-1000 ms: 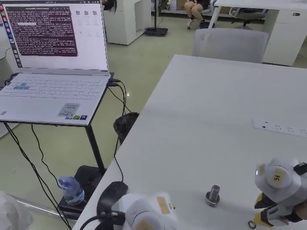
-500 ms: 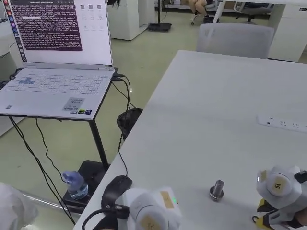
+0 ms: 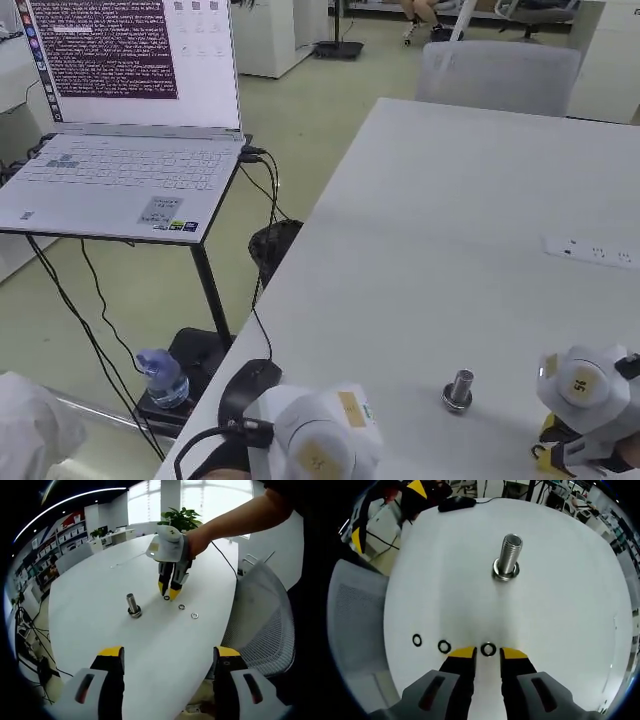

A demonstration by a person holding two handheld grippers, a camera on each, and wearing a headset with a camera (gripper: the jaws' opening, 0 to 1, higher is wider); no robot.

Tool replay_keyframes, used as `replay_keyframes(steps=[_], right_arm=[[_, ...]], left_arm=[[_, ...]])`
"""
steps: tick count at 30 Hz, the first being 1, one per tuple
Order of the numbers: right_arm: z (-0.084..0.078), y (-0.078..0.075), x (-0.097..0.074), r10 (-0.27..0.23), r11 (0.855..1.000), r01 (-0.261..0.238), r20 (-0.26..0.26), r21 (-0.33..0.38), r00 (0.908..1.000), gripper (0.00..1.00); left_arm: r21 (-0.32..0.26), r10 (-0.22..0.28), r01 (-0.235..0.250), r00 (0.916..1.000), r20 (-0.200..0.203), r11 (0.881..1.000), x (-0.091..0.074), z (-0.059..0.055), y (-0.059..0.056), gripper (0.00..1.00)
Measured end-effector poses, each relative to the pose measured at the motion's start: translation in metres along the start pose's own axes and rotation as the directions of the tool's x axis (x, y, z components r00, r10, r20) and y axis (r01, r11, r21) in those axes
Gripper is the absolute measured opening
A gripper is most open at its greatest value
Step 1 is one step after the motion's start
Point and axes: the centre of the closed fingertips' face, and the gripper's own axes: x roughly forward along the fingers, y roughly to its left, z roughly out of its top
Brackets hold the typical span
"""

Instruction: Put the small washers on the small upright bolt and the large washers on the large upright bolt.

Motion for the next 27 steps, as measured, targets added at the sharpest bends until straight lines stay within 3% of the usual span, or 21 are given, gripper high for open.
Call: replay_keyframes(steps=[12,22,27], right_arm=[[-0.0031,-0.0022,0.0001,-0.017,1.000,0.017,-0.020,-0.005,0.9997,0.14],[-0.0046,-0.0022,-0.0002,-0.010,0.999,0.011,-0.013,0.043,0.9999,0.12],[-0.0036,-0.0035,-0.0084,-0.011,0.999,0.011,-0.006,0.054,0.9999,0.12]], left_arm=[[-0.001,-0.001,0.001,1.0000,-0.001,1.000,0.0022,0.0006,-0.0007,0.71],[-0.001,-0.006,0.006,1.0000,-0.001,1.000,0.0055,0.0044,-0.0038,0.70],[-0.001,-0.002,0.002,1.0000,0.002,1.000,0.0057,0.0049,-0.0030,0.70]])
